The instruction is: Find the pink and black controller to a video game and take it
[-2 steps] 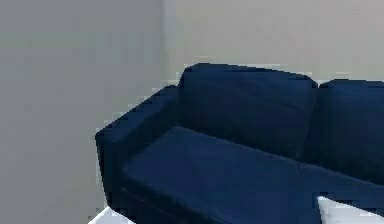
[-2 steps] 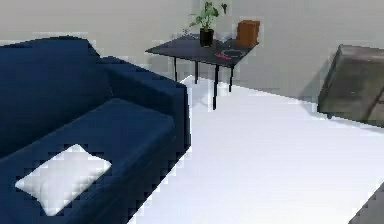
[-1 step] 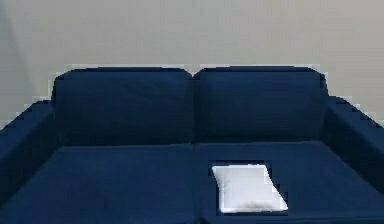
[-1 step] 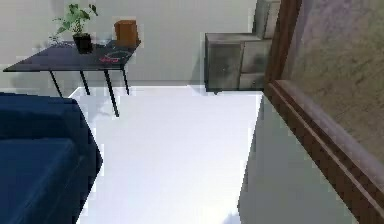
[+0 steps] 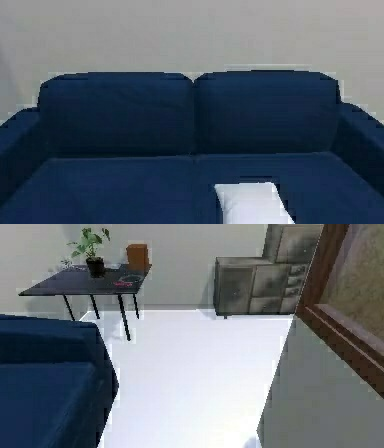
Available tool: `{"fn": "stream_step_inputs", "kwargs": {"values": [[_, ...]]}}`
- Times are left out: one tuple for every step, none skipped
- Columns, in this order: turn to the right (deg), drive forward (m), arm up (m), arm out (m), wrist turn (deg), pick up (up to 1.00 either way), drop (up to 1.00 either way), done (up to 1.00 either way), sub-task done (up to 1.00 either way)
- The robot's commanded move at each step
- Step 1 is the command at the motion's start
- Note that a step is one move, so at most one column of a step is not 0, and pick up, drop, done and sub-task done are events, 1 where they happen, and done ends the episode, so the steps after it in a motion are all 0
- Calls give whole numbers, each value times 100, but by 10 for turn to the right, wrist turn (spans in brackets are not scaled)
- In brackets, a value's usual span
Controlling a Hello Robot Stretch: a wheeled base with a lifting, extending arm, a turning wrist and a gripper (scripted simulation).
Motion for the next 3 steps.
{"fn": "stream_step_inputs", "kwargs": {"values": [[450, 0, 0, 0, 0, 0, 0, 0, 0], [330, 0, 0, 0, 0, 0, 0, 0, 0], [0, 100, 0, 0, 0, 0, 0, 0, 0]]}}
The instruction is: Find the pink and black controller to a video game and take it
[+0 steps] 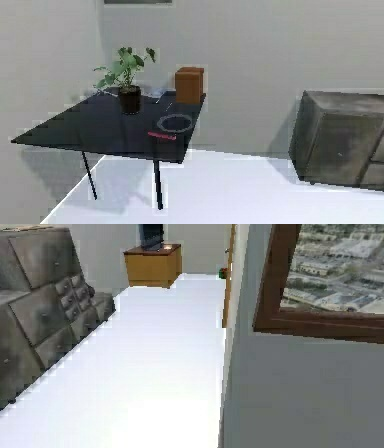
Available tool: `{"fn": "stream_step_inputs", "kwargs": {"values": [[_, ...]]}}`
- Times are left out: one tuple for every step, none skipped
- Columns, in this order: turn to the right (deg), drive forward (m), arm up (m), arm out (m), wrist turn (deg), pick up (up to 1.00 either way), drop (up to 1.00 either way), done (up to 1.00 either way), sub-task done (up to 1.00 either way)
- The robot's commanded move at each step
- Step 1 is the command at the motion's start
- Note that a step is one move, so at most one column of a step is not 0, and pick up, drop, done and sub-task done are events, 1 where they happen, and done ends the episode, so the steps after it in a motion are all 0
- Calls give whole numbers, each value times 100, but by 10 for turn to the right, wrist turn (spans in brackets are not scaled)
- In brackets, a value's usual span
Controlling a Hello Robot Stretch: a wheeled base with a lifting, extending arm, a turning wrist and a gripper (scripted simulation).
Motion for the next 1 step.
{"fn": "stream_step_inputs", "kwargs": {"values": [[360, 0, 0, 0, 0, 0, 0, 0, 0]]}}
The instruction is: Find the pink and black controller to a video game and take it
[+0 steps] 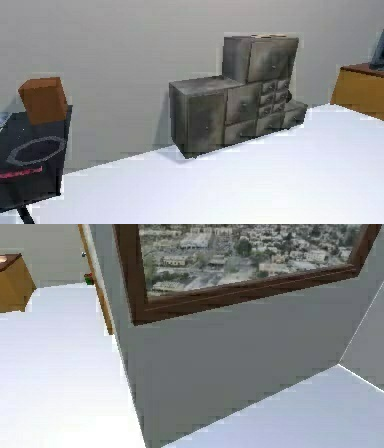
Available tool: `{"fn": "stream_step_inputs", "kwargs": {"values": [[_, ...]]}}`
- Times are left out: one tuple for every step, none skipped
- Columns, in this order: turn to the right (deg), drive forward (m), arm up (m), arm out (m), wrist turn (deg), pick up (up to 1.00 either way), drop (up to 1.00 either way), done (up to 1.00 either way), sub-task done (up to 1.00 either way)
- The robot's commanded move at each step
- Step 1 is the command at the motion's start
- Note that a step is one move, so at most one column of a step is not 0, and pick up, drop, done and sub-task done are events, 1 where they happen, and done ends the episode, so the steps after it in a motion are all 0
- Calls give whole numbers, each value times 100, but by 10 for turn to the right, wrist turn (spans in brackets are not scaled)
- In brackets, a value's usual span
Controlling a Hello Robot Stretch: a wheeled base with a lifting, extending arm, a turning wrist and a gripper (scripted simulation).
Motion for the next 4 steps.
{"fn": "stream_step_inputs", "kwargs": {"values": [[0, 5, 0, 0, 0, 0, 0, 0, 0], [0, 65, 0, 0, 0, 0, 0, 0, 0], [-450, 0, 0, 0, 0, 0, 0, 0, 0], [-450, 0, 0, 0, 0, 0, 0, 0, 0]]}}
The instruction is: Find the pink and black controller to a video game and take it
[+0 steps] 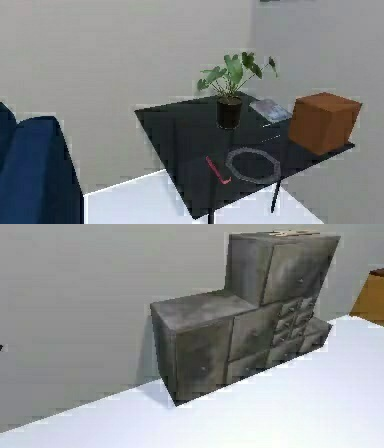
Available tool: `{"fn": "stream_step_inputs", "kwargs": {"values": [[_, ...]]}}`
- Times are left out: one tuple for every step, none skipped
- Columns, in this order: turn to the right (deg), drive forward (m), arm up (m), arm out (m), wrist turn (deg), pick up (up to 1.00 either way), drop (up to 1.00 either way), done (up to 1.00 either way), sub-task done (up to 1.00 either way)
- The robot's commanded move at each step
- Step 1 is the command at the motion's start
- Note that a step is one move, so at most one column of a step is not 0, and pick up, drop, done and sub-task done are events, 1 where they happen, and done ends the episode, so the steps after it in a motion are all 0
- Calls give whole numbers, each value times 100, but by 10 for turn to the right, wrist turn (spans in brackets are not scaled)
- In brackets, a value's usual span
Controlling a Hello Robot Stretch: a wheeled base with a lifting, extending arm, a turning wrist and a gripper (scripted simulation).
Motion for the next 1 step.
{"fn": "stream_step_inputs", "kwargs": {"values": [[-450, 0, 0, 0, 0, 0, 0, 0, 0]]}}
